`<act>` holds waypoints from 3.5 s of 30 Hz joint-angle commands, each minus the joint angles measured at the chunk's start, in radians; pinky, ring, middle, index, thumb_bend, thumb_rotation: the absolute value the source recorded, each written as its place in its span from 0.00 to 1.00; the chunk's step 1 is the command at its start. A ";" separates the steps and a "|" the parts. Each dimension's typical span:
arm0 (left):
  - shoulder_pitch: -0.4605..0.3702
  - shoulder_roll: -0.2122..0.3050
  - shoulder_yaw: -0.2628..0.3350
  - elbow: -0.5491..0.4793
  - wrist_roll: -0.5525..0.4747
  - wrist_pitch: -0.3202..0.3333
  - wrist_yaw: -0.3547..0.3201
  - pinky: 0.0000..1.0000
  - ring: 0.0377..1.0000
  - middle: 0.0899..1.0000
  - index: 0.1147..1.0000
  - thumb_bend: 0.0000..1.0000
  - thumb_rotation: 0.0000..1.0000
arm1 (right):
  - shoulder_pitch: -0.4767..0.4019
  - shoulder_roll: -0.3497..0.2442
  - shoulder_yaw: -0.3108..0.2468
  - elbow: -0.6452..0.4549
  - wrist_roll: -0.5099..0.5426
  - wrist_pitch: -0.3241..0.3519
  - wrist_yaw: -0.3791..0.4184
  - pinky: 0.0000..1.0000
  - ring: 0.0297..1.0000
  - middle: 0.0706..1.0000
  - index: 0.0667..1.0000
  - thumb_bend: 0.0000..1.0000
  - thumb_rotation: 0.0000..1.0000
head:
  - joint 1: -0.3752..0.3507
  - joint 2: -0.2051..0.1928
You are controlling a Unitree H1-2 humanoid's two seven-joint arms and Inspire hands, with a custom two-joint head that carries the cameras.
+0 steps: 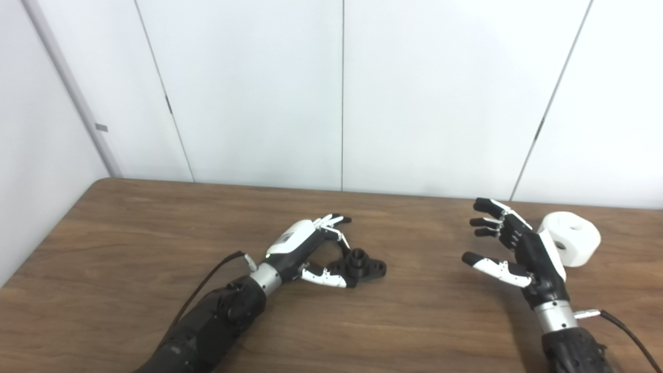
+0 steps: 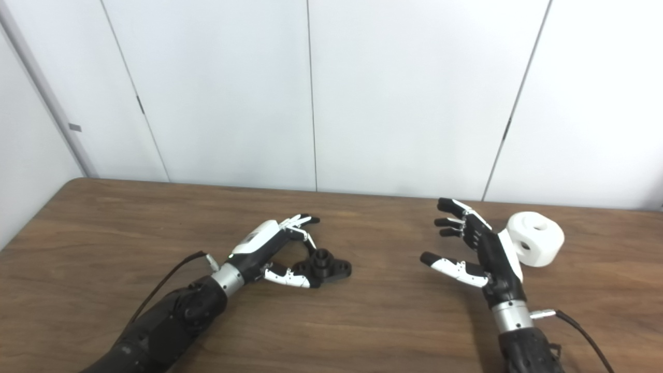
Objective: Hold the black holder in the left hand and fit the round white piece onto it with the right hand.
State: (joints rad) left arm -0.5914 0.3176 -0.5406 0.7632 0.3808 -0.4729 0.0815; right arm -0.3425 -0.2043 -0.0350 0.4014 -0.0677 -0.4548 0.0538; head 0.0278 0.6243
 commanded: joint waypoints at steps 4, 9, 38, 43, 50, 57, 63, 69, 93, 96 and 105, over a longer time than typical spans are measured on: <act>0.082 -0.011 -0.114 0.020 0.071 0.003 -0.129 1.00 1.00 0.94 0.41 0.52 0.06 | 0.016 0.009 0.003 -0.030 -0.017 -0.005 -0.023 0.66 0.72 0.80 0.79 0.73 0.39 | -0.044 0.007; 0.082 0.010 -0.146 -0.002 0.056 0.004 -0.149 1.00 1.00 0.94 0.41 0.52 0.06 | 0.005 0.004 0.000 -0.048 -0.028 0.003 -0.028 0.64 0.71 0.81 0.79 0.74 0.41 | -0.090 0.009; 0.076 0.154 -0.315 -0.014 -0.043 0.003 -0.026 1.00 1.00 0.92 0.42 0.52 0.06 | -0.125 -0.250 0.028 -0.384 -0.726 0.533 -0.159 0.65 0.78 0.84 0.80 0.71 0.28 | -0.547 -0.135; 0.074 0.162 -0.335 -0.016 -0.054 0.003 -0.009 0.99 1.00 0.91 0.41 0.52 0.05 | -0.150 -0.288 0.005 -0.420 -0.726 0.577 -0.143 0.66 0.79 0.85 0.80 0.72 0.31 | -0.572 -0.155; 0.073 0.167 -0.358 -0.014 -0.062 0.003 0.011 1.00 1.00 0.91 0.42 0.52 0.05 | -0.183 -0.339 0.007 -0.446 -0.746 0.688 -0.047 0.72 0.87 0.90 0.84 0.79 0.37 | -0.590 -0.173; 0.072 0.172 -0.366 -0.014 -0.075 0.003 0.020 1.00 1.00 0.90 0.42 0.52 0.05 | -0.221 -0.376 0.033 -0.463 -0.755 0.854 0.137 0.92 0.99 1.00 0.90 0.87 0.50 | -0.606 -0.174; 0.070 0.174 -0.376 -0.007 -0.081 0.003 0.030 0.99 1.00 0.90 0.41 0.52 0.05 | -0.233 -0.385 0.055 -0.442 -0.751 0.909 0.185 0.90 1.00 1.00 0.90 0.94 0.56 | -0.605 -0.178; 0.070 0.175 -0.376 -0.006 -0.083 0.003 0.021 1.00 1.00 0.90 0.42 0.52 0.05 | -0.237 -0.388 0.058 -0.420 -0.752 0.922 0.218 0.91 1.00 1.00 0.91 0.98 0.63 | -0.601 -0.185; 0.084 0.173 -0.394 -0.011 -0.071 0.003 0.048 0.98 1.00 0.90 0.42 0.52 0.05 | -0.275 -0.372 0.022 -0.288 -0.766 0.925 0.410 1.00 1.00 1.00 0.93 1.00 0.66 | -0.602 -0.181; 0.083 0.173 -0.392 -0.008 -0.073 0.003 0.044 0.99 1.00 0.90 0.42 0.52 0.05 | -0.275 -0.366 0.016 -0.281 -0.769 0.925 0.419 1.00 1.00 1.00 0.93 1.00 0.65 | -0.603 -0.179; 0.083 0.177 -0.391 -0.010 -0.073 0.003 0.043 0.98 1.00 0.91 0.42 0.52 0.05 | -0.284 -0.375 0.046 -0.259 -0.756 0.924 0.444 1.00 1.00 1.00 0.93 1.00 0.67 | -0.601 -0.174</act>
State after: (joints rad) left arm -0.6176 0.4688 -0.8561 0.6942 0.2266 -0.4885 0.2275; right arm -0.5648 -0.5490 0.0185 0.1578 -0.8207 0.4652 0.5116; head -0.5722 0.4495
